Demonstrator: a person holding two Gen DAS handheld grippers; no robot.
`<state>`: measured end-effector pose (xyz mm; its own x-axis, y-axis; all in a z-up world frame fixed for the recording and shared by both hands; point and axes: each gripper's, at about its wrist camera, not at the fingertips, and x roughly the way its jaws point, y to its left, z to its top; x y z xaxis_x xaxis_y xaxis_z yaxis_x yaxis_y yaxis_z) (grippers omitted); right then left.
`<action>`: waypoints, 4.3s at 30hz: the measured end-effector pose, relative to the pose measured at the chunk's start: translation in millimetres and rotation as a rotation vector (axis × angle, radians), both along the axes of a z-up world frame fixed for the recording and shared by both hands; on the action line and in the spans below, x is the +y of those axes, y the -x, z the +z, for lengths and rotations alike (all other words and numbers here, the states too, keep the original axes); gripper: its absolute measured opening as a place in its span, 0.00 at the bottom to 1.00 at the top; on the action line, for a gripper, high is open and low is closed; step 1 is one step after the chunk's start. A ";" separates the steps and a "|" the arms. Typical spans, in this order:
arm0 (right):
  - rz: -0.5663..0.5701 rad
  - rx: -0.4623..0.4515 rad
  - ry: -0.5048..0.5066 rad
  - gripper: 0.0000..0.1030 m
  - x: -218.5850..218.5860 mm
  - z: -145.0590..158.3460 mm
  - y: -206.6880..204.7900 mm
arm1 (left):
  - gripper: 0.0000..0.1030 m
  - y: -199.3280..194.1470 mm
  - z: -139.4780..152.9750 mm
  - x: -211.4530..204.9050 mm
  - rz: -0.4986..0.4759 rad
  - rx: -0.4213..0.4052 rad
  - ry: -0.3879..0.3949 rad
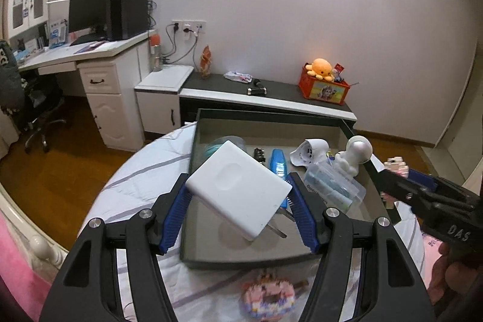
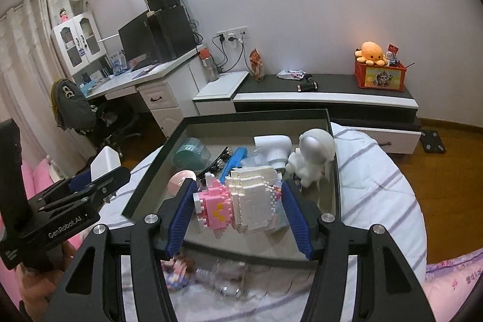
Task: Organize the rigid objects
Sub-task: 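Lower both items into the dark box and open both tools, then withdraw both tools toward the block donut and glass bottle, then grasp the pixel-block donut with left tool while right tool grasps glass bottle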
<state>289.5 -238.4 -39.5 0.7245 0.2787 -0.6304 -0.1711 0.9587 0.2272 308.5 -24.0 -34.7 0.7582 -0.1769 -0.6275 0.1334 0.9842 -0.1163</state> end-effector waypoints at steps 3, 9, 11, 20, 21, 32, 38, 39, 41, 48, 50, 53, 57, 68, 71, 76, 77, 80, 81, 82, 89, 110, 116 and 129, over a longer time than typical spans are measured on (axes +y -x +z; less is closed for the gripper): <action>-0.013 0.035 0.009 0.57 -1.8 -14.0 -14.1 | 0.63 -13.2 -14.0 -7.5 -0.013 0.031 -0.001; -0.026 0.070 0.028 0.58 -3.1 -28.7 -22.4 | 0.63 -26.6 -39.5 -14.6 -0.020 0.087 0.001; -0.030 0.076 0.038 0.58 -3.8 -30.6 -23.7 | 0.64 -27.2 -43.8 -16.0 -0.011 0.095 -0.007; -0.051 0.066 0.060 0.81 -1.5 -30.5 -14.0 | 0.98 -8.3 -27.2 -8.9 0.026 0.008 -0.027; -0.054 0.068 0.061 0.82 -2.0 -30.1 -12.6 | 0.99 -6.9 -24.9 -6.7 0.031 0.003 -0.030; -0.116 0.033 0.036 1.00 -13.0 -13.3 23.6 | 1.00 36.2 -5.9 7.7 0.080 -0.009 -0.055; -0.131 0.023 0.023 1.00 -15.4 -6.4 48.1 | 1.00 63.6 1.6 14.8 0.096 -0.003 -0.059; -0.134 0.021 0.024 1.00 -15.4 -5.5 52.6 | 1.00 68.8 3.1 15.0 0.097 -0.005 -0.063; -0.134 0.018 0.021 1.00 -14.8 -3.4 63.2 | 1.00 78.3 5.2 15.2 0.097 -0.009 -0.070; -0.132 0.018 0.023 1.00 -10.8 -4.8 101.7 | 1.00 114.3 3.1 21.2 0.108 0.010 -0.057; -0.135 0.027 0.021 1.00 -10.2 -8.5 111.1 | 1.00 120.8 -0.7 22.2 0.109 0.022 -0.056; -0.139 0.048 0.012 1.00 -11.0 -17.2 124.1 | 1.00 132.6 -8.4 25.8 0.114 0.042 -0.048; -0.141 0.064 0.012 1.00 -14.3 -23.6 135.5 | 1.00 142.3 -13.6 28.3 0.119 0.056 -0.049; -0.146 0.056 0.017 1.00 -14.9 -21.3 150.8 | 1.00 157.8 -10.8 25.4 0.116 0.045 -0.056; -0.145 0.056 0.019 1.00 -13.9 -21.2 150.8 | 1.00 157.6 -10.5 23.6 0.112 0.044 -0.058; -0.146 0.057 0.019 1.00 -13.9 -21.9 151.2 | 1.00 156.5 -11.4 23.1 0.111 0.047 -0.058; -0.146 0.058 0.019 1.00 -13.9 -21.8 151.2 | 1.00 156.4 -11.8 22.9 0.112 0.049 -0.057; -0.143 0.062 0.022 1.00 -13.3 -21.8 150.1 | 1.00 155.5 -13.6 22.8 0.112 0.053 -0.057; -0.143 0.064 0.023 1.00 -12.7 -22.1 150.0 | 1.00 154.6 -14.5 22.4 0.111 0.054 -0.057; -0.142 0.066 0.024 1.00 -12.3 -22.6 148.6 | 1.00 153.9 -15.1 22.2 0.111 0.055 -0.058; -0.130 0.086 0.033 1.00 -7.9 -27.8 136.3 | 1.00 143.3 -26.2 19.7 0.099 0.079 -0.059; -0.043 0.240 -0.023 1.00 15.2 -79.6 47.6 | 1.00 64.2 -105.8 -21.7 0.003 0.223 -0.108; -0.028 0.289 0.017 0.90 32.2 -94.9 29.1 | 0.96 47.3 -112.0 -18.8 0.012 0.239 -0.087; -0.019 0.244 0.076 0.61 35.5 -96.3 34.6 | 0.52 53.1 -104.4 -0.6 -0.009 0.211 -0.054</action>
